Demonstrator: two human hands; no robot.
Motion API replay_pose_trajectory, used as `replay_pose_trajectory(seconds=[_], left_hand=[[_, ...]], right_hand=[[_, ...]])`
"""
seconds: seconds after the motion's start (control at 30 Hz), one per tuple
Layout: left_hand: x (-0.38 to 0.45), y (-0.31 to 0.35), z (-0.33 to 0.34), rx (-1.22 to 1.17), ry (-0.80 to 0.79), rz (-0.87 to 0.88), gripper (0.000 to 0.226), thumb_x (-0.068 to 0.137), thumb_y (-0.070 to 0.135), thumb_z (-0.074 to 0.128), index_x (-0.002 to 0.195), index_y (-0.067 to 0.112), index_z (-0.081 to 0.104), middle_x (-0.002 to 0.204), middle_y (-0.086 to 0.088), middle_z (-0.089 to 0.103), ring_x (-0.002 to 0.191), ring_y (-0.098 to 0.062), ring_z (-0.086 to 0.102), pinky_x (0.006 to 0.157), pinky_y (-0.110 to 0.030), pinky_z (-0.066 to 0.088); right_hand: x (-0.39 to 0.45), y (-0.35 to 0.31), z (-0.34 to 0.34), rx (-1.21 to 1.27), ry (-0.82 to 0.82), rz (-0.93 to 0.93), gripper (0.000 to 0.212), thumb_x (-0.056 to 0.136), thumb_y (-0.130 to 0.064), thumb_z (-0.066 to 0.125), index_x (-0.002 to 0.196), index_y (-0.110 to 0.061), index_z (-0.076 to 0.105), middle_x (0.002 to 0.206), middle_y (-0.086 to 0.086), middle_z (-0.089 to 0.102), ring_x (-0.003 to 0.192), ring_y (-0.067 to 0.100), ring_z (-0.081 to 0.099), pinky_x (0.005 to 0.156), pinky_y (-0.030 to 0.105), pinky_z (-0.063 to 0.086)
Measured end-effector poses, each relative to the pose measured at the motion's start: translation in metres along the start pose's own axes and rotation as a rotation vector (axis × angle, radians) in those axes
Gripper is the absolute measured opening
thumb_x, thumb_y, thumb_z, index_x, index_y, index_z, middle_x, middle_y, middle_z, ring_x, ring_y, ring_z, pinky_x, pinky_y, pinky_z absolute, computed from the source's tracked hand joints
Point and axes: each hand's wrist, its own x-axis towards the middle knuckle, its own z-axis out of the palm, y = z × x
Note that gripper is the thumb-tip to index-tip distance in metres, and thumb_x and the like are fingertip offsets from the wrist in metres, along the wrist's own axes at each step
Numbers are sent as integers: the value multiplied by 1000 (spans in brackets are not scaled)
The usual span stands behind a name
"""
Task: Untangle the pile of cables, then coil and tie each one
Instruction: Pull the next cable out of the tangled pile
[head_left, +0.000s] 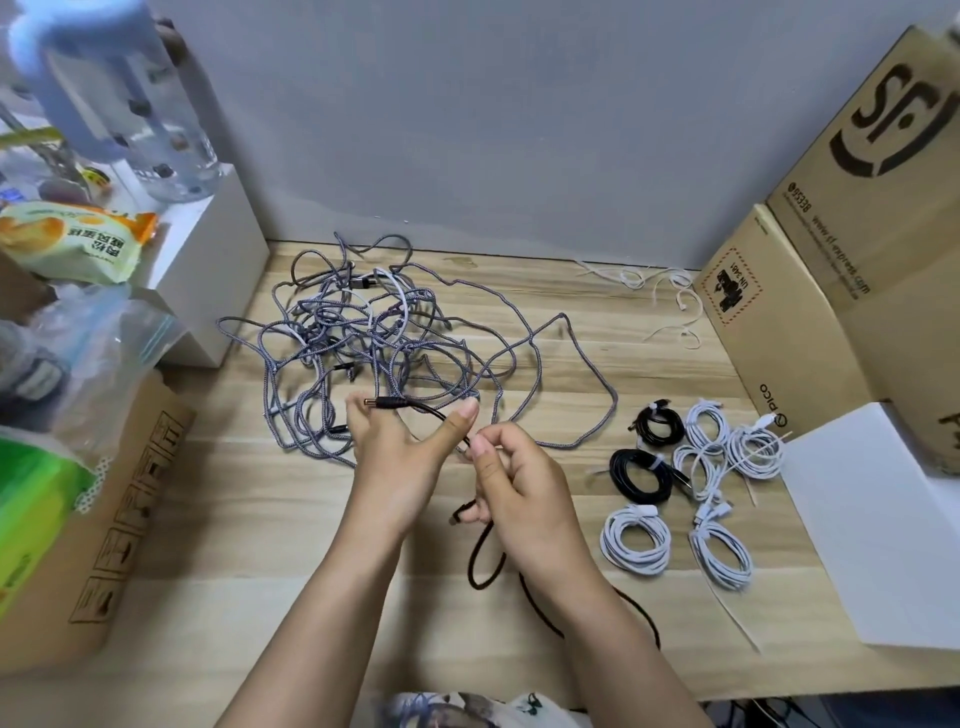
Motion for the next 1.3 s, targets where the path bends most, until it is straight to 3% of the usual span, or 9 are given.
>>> replay_pose_trajectory(seconds=[0.07,0.13,0.3,0.4,0.47,0.57,0.83,1.03,1.3], left_hand=[[3,0,-2,-9,56,-21,125,65,49,73,147,3,-9,156,-13,-9,144,-15,-4,110,-19,1],[5,-2,-3,46,129,107,140,54,57,75,146,8,-18,156,-10,-12,144,-17,-5,113,-25,1],[5,1,-7,293,151,516,96,62,64,59,144,29,24,155,-4,10,141,-19,15,114,-37,18],[10,5,-15,480,220,735,48,69,58,65,106,28,59,146,-1,34,128,-24,34,101,-34,27],[16,7,-21,558,134,837,31,75,56,60,81,26,62,113,5,63,102,-19,54,84,-32,38],[16,9,-28,520,-34,762,28,70,55,62,70,26,64,68,13,61,65,-8,55,57,-31,44],[2,19,-25,694,-354,436,11,82,42,67,82,32,70,61,12,65,67,-9,60,62,-25,42],[0,30,-38,-114,-929,204,10,75,26,71,66,22,73,49,3,58,49,-8,52,57,-19,43],[-10,32,-19,-908,-1084,60,20,82,37,65,73,20,67,55,6,58,52,-5,49,59,-15,44]], right_hand=[[0,-4,0,45,20,55,21,98,-18,47,78,-23,51,55,-2,43,41,6,37,50,38,54],[1,-5,-3,41,9,97,22,98,-19,45,77,-22,50,46,-11,43,36,2,39,44,26,42],[6,-8,-14,-34,25,103,22,97,-21,46,78,-21,55,40,-20,45,39,-1,40,43,13,28],[4,-15,-23,-80,12,91,22,97,-16,48,77,-18,56,38,-21,43,39,-1,41,45,13,26],[3,-20,-31,-88,3,94,23,96,-12,50,74,-16,56,40,-23,48,42,-5,46,48,10,30],[3,-24,-39,-63,22,90,23,93,-10,54,71,-15,57,42,-22,51,44,-7,47,50,9,32],[2,-37,-41,-156,36,-40,30,85,-12,66,59,-21,55,44,-17,48,42,-1,40,48,11,27],[8,-51,-40,139,90,-130,16,81,-13,63,65,-15,59,45,-14,49,42,-1,38,47,8,29],[20,-30,-16,145,-63,-68,35,76,-63,60,62,-31,64,54,-9,55,54,9,51,55,23,43]])
